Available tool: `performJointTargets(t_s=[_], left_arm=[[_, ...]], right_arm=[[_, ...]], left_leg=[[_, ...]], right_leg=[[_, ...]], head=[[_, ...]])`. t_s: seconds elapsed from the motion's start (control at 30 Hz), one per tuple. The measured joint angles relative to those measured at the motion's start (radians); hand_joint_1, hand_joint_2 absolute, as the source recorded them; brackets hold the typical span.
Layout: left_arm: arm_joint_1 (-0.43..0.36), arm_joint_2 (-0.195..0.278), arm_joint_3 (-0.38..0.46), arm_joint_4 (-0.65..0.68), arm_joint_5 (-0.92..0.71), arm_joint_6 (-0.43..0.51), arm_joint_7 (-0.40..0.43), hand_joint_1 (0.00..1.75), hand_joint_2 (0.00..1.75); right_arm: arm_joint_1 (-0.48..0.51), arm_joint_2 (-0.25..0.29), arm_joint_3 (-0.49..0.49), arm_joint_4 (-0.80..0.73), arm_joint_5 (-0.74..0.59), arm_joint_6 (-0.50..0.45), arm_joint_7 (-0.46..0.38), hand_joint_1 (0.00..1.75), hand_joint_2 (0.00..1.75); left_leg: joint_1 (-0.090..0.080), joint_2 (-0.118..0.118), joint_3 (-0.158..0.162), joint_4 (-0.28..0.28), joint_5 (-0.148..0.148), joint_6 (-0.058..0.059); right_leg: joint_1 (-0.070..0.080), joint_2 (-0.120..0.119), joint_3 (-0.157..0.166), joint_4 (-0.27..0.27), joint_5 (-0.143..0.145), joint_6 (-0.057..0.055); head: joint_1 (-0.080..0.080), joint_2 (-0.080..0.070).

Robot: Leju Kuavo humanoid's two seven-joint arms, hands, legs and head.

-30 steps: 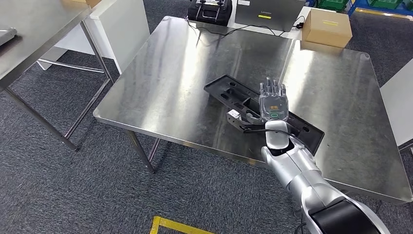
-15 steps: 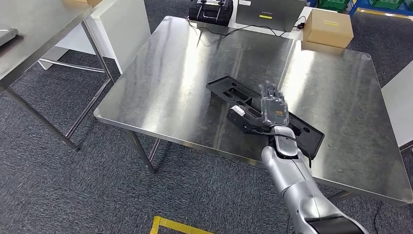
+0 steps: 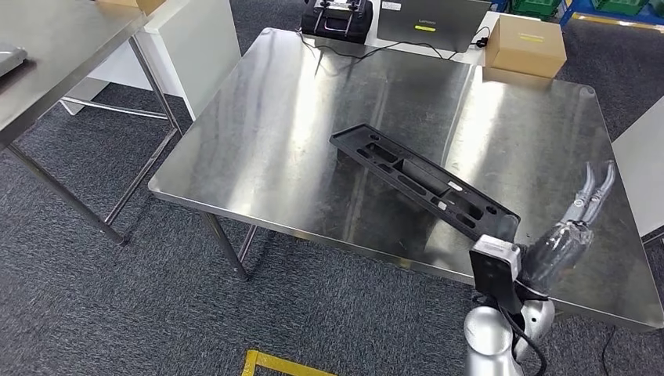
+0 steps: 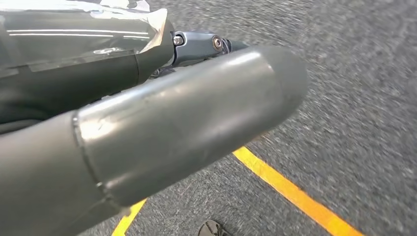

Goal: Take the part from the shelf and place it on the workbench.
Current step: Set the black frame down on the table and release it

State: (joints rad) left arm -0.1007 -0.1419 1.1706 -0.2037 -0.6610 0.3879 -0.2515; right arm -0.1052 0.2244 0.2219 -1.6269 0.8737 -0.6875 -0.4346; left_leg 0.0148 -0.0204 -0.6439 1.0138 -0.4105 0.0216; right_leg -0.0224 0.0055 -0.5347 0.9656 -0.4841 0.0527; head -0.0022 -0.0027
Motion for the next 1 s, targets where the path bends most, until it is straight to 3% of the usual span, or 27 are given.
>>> performJointTargets(t_s=[0.13, 0.23, 0.3, 0.37, 0.43, 0.5, 0.57, 0.6, 0.67, 0.77, 0.83, 0.9, 0.93, 0.97, 1.0], left_arm=[[-0.003, -0.001, 0.029, 0.000, 0.017, 0.015, 0.006, 0.00, 0.00], [-0.006, -0.006, 0.045, 0.000, 0.029, 0.017, 0.008, 0.00, 0.00], [-0.008, -0.010, 0.055, 0.000, 0.038, 0.012, 0.008, 0.00, 0.00], [-0.009, -0.013, 0.063, 0.000, 0.045, 0.006, 0.008, 0.00, 0.00], [-0.010, -0.015, 0.072, 0.000, 0.050, 0.001, 0.008, 0.00, 0.00], [-0.010, -0.017, 0.078, 0.000, 0.054, -0.002, 0.008, 0.00, 0.00], [-0.010, -0.019, 0.082, 0.000, 0.055, -0.006, 0.008, 0.00, 0.00], [-0.010, -0.020, 0.083, 0.000, 0.056, -0.008, 0.008, 0.00, 0.00], [-0.011, -0.021, 0.084, 0.000, 0.060, -0.011, 0.008, 0.00, 0.00], [-0.011, -0.023, 0.087, 0.000, 0.066, -0.011, 0.008, 0.00, 0.00], [-0.010, -0.024, 0.092, 0.000, 0.067, -0.011, 0.008, 0.00, 0.00], [-0.011, -0.024, 0.098, 0.000, 0.068, -0.011, 0.008, 0.00, 0.00], [-0.011, -0.024, 0.100, 0.000, 0.068, -0.011, 0.008, 0.00, 0.00], [-0.011, -0.024, 0.101, 0.000, 0.069, -0.011, 0.008, 0.00, 0.00], [-0.011, -0.024, 0.101, 0.000, 0.071, -0.012, 0.008, 0.00, 0.00]], right_arm=[[0.080, 0.005, 0.019, -0.046, -0.094, 0.060, -0.026, 0.00, 0.00], [0.115, 0.009, 0.036, -0.053, -0.124, 0.106, -0.035, 0.00, 0.00], [0.126, 0.010, 0.045, -0.053, -0.137, 0.134, -0.040, 0.00, 0.00], [0.136, 0.010, 0.050, -0.050, -0.143, 0.156, -0.041, 0.00, 0.00], [0.145, 0.010, 0.051, -0.045, -0.147, 0.175, -0.041, 0.00, 0.00], [0.150, 0.011, 0.051, -0.040, -0.149, 0.187, -0.040, 0.00, 0.00], [0.151, 0.011, 0.052, -0.036, -0.152, 0.197, -0.040, 0.00, 0.00], [0.151, 0.012, 0.052, -0.033, -0.153, 0.203, -0.039, 0.00, 0.00], [0.155, 0.015, 0.051, -0.028, -0.155, 0.214, -0.038, 0.00, 0.00], [0.160, 0.022, 0.050, -0.019, -0.157, 0.230, -0.032, 0.00, 0.00], [0.162, 0.029, 0.050, -0.014, -0.157, 0.237, -0.028, 0.00, 0.00], [0.165, 0.033, 0.050, -0.009, -0.157, 0.242, -0.026, 0.00, 0.00], [0.166, 0.034, 0.050, -0.006, -0.156, 0.245, -0.025, 0.00, 0.00], [0.166, 0.034, 0.049, -0.003, -0.155, 0.248, -0.024, 0.00, 0.00], [0.166, 0.035, 0.048, 0.000, -0.154, 0.252, -0.023, 0.00, 0.00]], left_leg=[[-0.008, 0.000, 0.003, 0.002, -0.006, 0.008], [-0.008, 0.004, 0.009, -0.006, 0.001, 0.023], [-0.003, 0.009, 0.014, -0.015, 0.008, 0.032], [-0.003, 0.012, 0.014, -0.015, 0.009, 0.035], [-0.004, 0.014, 0.012, -0.015, 0.011, 0.033], [-0.003, 0.015, 0.010, -0.015, 0.014, 0.029], [-0.002, 0.015, 0.007, -0.014, 0.020, 0.021], [-0.002, 0.014, 0.006, -0.013, 0.022, 0.015], [-0.003, 0.013, 0.004, -0.010, 0.029, 0.001], [0.002, 0.013, -0.003, -0.010, 0.034, -0.023], [0.007, 0.015, -0.022, 0.035, -0.023, -0.033], [0.009, 0.017, -0.057, 0.153, -0.125, -0.040], [0.009, 0.017, -0.070, 0.214, -0.160, -0.043], [0.009, 0.017, -0.071, 0.253, -0.175, -0.044], [0.009, 0.017, -0.055, 0.257, -0.171, -0.043]], right_leg=[[-0.007, 0.000, 0.007, -0.001, -0.003, 0.007], [-0.009, 0.002, 0.014, 0.007, -0.010, 0.013], [-0.008, 0.001, -0.015, 0.077, -0.053, 0.005], [-0.007, 0.001, -0.075, 0.211, -0.117, -0.005], [-0.007, 0.001, -0.109, 0.296, -0.143, 0.000], [-0.008, 0.001, -0.084, 0.262, -0.121, 0.014], [-0.013, -0.002, -0.013, 0.138, -0.082, 0.026], [-0.012, -0.002, 0.020, 0.084, -0.061, 0.027], [-0.009, -0.002, 0.045, 0.026, -0.037, 0.018], [-0.006, 0.000, 0.025, 0.027, -0.024, -0.015], [-0.009, -0.003, 0.015, 0.024, -0.007, -0.040], [-0.005, -0.006, -0.001, 0.026, 0.011, -0.054], [-0.001, -0.007, -0.011, 0.027, 0.019, -0.056], [0.002, -0.007, -0.022, 0.028, 0.026, -0.057], [0.005, -0.007, -0.032, 0.030, 0.032, -0.056]], head=[[0.000, 0.000], [0.000, 0.000], [0.002, 0.000], [0.003, 0.000], [0.004, 0.000], [0.004, 0.000], [0.004, 0.000], [0.004, 0.000], [0.004, 0.000], [0.002, 0.000], [-0.001, 0.000], [-0.003, 0.000], [-0.004, 0.000], [-0.003, 0.000], [-0.003, 0.000]])
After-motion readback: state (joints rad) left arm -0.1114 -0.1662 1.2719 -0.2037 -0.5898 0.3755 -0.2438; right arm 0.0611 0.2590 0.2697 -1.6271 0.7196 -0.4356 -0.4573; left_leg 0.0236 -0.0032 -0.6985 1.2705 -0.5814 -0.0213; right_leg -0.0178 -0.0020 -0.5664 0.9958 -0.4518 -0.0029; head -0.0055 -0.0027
